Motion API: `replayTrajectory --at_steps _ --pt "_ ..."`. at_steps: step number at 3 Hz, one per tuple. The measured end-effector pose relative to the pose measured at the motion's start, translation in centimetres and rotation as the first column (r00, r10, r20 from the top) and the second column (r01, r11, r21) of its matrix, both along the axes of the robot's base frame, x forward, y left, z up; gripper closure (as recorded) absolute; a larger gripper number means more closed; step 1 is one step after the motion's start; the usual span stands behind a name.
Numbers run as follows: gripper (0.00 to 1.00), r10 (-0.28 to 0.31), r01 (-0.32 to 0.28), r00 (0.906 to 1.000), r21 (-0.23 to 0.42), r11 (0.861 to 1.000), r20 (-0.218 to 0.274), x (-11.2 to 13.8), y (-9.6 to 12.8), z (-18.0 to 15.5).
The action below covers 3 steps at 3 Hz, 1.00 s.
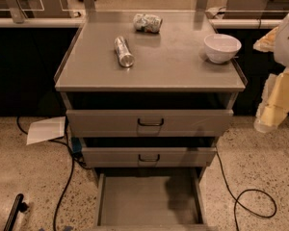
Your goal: Place redbull can into bottom drawer
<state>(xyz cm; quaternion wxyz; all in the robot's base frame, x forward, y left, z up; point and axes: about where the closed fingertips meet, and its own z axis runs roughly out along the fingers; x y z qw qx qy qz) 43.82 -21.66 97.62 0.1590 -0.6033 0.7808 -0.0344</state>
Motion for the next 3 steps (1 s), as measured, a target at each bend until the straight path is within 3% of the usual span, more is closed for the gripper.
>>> replayTrajectory --at_steps 1,2,3 --pt "0.0 -0.001 0.001 1.0 0.001 1.0 0.003 0.0 0.0 0.1" --pt "0.0 -0.037 0.033 0.9982 0.085 0.996 0.047 2.9 0.5 1.2" --pt "0.0 -0.138 0.131 0.99 0.178 0.975 0.03 8.2 0.4 1.8"
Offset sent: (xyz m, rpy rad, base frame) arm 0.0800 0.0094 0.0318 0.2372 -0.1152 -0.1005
